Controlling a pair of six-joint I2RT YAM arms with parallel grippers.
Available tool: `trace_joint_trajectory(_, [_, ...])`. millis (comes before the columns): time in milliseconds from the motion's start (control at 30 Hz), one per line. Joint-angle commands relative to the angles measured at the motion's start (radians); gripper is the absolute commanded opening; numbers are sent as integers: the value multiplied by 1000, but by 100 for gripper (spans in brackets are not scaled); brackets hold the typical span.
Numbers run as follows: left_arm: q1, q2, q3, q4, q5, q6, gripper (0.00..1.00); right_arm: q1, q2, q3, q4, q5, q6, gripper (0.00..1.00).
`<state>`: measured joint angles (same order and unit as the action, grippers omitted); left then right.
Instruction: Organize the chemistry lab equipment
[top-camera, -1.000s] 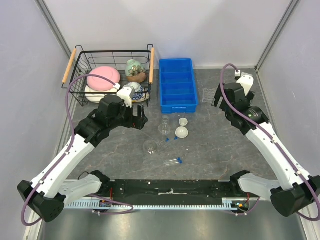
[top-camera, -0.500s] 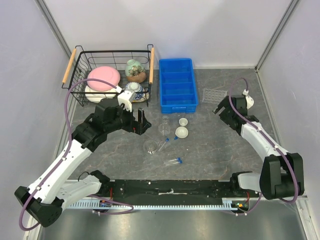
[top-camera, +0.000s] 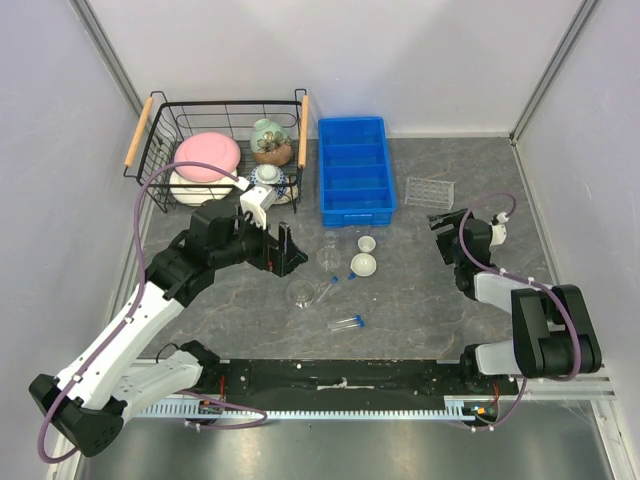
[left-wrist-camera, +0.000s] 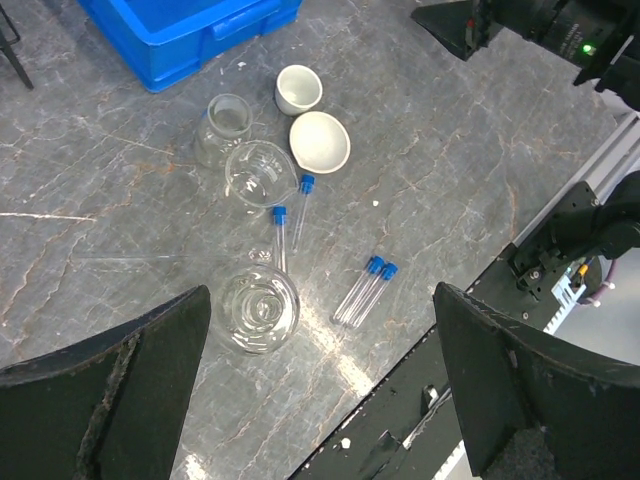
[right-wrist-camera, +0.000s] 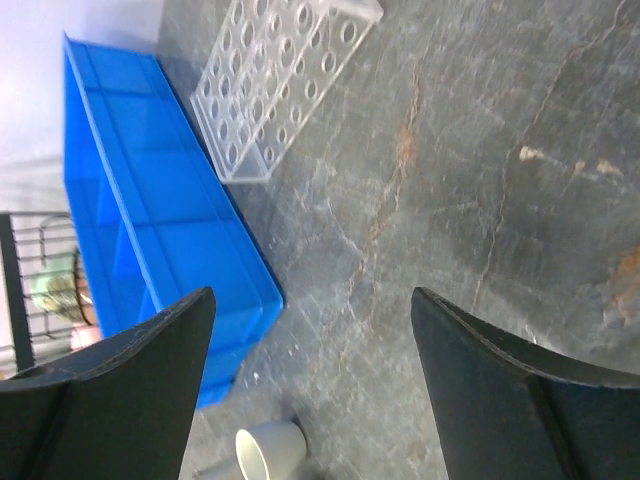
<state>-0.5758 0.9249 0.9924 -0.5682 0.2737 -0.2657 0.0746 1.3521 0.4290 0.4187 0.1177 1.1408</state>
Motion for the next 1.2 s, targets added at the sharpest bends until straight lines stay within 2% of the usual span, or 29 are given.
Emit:
trace_joint_trajectory(0, [-12, -11, 0, 42, 51, -15, 99, -32, 62, -36, 328, 34, 99, 86])
trace_joint_trajectory(200, [-16, 6, 0, 44, 62, -12, 98, -56, 202, -32, 563, -6, 155, 85])
trace_joint_trajectory(433, [-21, 22, -12, 62, 68, -4, 96, -61, 456, 39, 836, -67, 234, 83])
trace_joint_trajectory(733, [-30, 48, -23, 73, 52, 8, 96, -62, 596, 155, 902, -81, 231, 80])
trace_joint_trajectory(1167, [-36, 75, -12, 73, 55, 10, 96, -61, 717, 234, 933, -79, 257, 78])
